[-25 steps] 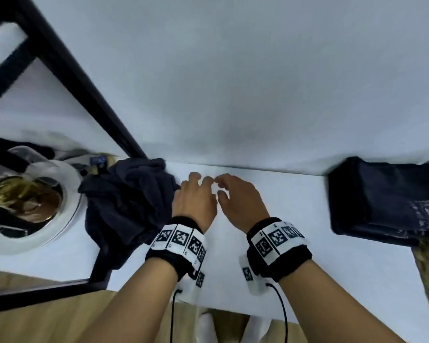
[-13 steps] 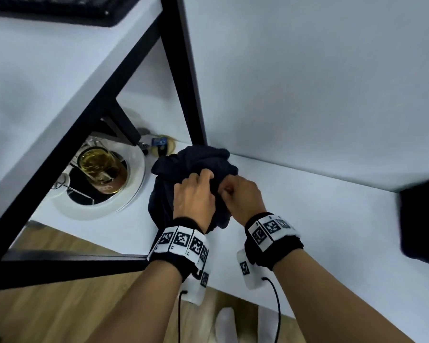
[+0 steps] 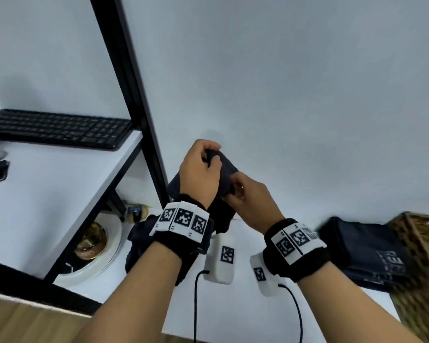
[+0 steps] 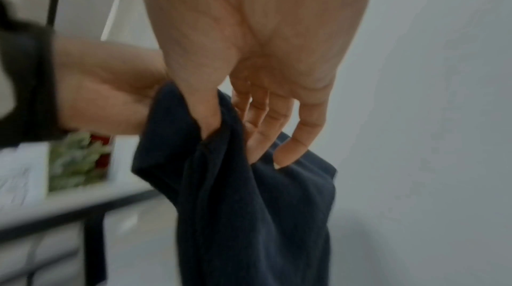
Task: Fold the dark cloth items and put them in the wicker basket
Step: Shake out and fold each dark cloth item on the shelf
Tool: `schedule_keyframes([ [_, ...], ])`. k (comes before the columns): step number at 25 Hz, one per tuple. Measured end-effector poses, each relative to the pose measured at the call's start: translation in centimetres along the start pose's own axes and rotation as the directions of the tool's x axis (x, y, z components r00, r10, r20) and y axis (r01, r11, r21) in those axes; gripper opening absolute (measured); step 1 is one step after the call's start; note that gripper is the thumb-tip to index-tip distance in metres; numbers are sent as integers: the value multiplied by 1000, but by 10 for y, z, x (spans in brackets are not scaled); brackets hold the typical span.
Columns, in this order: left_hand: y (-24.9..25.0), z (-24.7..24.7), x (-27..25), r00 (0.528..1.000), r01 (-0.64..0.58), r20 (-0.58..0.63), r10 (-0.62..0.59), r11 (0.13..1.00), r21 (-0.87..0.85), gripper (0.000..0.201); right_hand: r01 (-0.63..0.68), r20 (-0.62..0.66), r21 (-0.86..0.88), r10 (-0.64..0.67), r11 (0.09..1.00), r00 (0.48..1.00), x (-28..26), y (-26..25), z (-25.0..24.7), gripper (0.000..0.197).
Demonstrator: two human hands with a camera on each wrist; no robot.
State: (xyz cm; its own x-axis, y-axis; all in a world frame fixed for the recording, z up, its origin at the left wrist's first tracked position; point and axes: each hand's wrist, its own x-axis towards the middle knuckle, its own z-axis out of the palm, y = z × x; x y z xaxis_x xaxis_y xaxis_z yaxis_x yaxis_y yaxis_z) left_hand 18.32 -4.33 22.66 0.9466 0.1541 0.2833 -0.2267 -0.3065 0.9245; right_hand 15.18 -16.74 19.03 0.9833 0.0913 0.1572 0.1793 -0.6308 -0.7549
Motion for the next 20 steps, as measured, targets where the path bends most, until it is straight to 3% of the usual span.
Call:
schedule_keyframes([
  [2, 27, 4, 1, 991, 82, 115, -66, 987, -137, 29, -62, -78, 47, 66, 997, 995, 5, -10, -36, 13],
  [4, 47, 3, -5, 954, 122, 294, -55, 969, -216, 44, -136, -152, 220, 172, 966, 973, 8, -19, -74, 25],
  [7, 64, 6, -16, 880, 38, 474, 22, 992, -117, 47, -218, -146, 374, 289, 902, 946, 10, -29, -115, 31],
  [10, 76, 14, -13, 892, -29, 451, 42, 999, -37, 26, -232, -126, 399, 303, 887, 945, 5, -36, -136, 18],
  [13, 92, 19, -11, 924, 10, 381, 30, 995, -103, 10, -186, -146, 420, 269, 888, 952, -10, -41, -151, 24],
  [17, 110, 24, -8, 923, 131, 382, -46, 971, -199, 7, -64, -79, 178, 79, 982, 994, -29, -51, -165, 41],
  [20, 118, 22, 0, 925, 24, 379, 22, 993, -114, 7, -28, -151, -1, 28, 1000, 988, -28, -48, -174, 14],
])
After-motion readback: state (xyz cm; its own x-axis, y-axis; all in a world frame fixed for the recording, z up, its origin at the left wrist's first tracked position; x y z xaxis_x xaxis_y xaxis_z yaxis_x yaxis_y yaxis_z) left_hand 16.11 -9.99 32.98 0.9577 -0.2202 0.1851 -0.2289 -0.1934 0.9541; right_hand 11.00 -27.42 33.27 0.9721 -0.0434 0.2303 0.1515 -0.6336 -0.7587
